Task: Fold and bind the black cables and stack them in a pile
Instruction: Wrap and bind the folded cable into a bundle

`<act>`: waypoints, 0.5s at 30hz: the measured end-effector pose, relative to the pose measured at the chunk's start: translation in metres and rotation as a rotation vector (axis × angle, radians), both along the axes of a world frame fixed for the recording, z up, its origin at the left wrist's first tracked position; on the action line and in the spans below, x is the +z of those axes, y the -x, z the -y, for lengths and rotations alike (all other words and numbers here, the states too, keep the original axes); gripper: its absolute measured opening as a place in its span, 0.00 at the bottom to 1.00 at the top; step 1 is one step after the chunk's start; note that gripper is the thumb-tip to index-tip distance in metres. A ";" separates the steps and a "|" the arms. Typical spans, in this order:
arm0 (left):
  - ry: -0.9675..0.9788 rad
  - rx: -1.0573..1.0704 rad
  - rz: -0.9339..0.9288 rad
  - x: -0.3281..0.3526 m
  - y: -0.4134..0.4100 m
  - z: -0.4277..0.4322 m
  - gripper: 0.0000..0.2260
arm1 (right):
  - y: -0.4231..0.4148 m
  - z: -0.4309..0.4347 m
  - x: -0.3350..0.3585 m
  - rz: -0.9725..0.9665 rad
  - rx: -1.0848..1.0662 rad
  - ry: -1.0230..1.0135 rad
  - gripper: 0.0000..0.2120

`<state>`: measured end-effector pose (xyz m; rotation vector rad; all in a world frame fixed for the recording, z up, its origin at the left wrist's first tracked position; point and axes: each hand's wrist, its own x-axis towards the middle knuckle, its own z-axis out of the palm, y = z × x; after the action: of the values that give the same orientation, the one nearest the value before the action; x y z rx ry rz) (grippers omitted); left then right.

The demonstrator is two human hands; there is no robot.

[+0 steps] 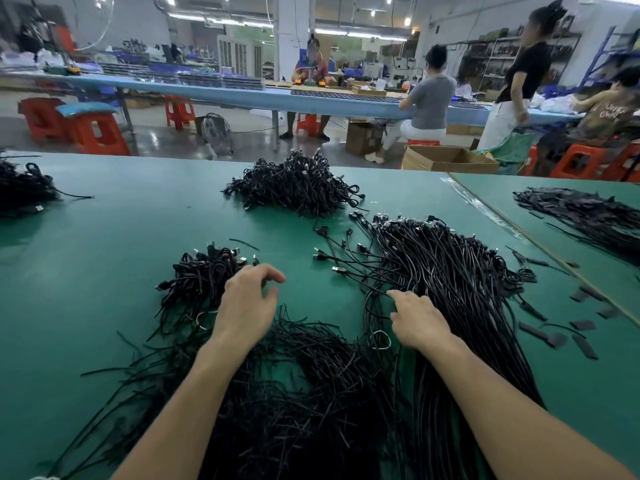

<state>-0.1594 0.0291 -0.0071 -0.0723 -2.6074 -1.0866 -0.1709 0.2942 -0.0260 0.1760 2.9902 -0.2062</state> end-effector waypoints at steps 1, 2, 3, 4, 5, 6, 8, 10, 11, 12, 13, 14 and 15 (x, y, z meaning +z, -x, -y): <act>-0.010 -0.014 0.005 -0.001 -0.001 -0.003 0.09 | 0.001 0.001 0.000 -0.033 -0.010 -0.016 0.22; -0.019 -0.026 0.009 -0.002 -0.003 -0.006 0.09 | 0.001 0.001 0.001 -0.082 -0.026 -0.019 0.19; -0.025 -0.037 0.012 -0.002 -0.004 -0.009 0.09 | -0.001 0.001 0.001 -0.142 -0.046 0.005 0.16; -0.027 -0.048 0.014 -0.002 -0.005 -0.012 0.09 | -0.002 0.002 0.001 -0.207 -0.058 0.048 0.14; -0.022 -0.064 0.016 -0.002 -0.007 -0.015 0.09 | -0.004 0.004 0.002 -0.270 -0.060 0.093 0.12; -0.011 -0.086 0.019 -0.002 -0.008 -0.019 0.10 | -0.005 0.006 0.002 -0.314 -0.055 0.118 0.12; 0.016 -0.148 0.029 -0.002 -0.010 -0.025 0.11 | -0.004 0.011 0.004 -0.332 -0.045 0.070 0.11; 0.022 -0.201 0.040 -0.001 -0.014 -0.032 0.11 | -0.002 0.015 0.004 -0.282 -0.046 -0.036 0.11; 0.015 -0.216 0.042 -0.001 -0.016 -0.034 0.11 | -0.001 0.015 0.002 -0.242 -0.047 -0.081 0.12; 0.007 -0.224 0.042 -0.001 -0.019 -0.036 0.11 | 0.000 0.016 0.000 -0.203 -0.046 -0.119 0.12; 0.003 -0.230 0.043 -0.002 -0.022 -0.038 0.10 | -0.001 0.015 -0.002 -0.176 -0.045 -0.149 0.11; 0.000 -0.235 0.045 -0.003 -0.024 -0.039 0.10 | -0.001 0.015 -0.004 -0.168 -0.043 -0.168 0.11; 0.000 -0.238 0.047 -0.005 -0.026 -0.039 0.10 | -0.001 0.014 -0.007 -0.176 -0.040 -0.173 0.10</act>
<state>-0.1339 0.0683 -0.0126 -0.3695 -2.6925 -1.1777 -0.1694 0.2798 -0.0328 0.2481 3.1809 0.0356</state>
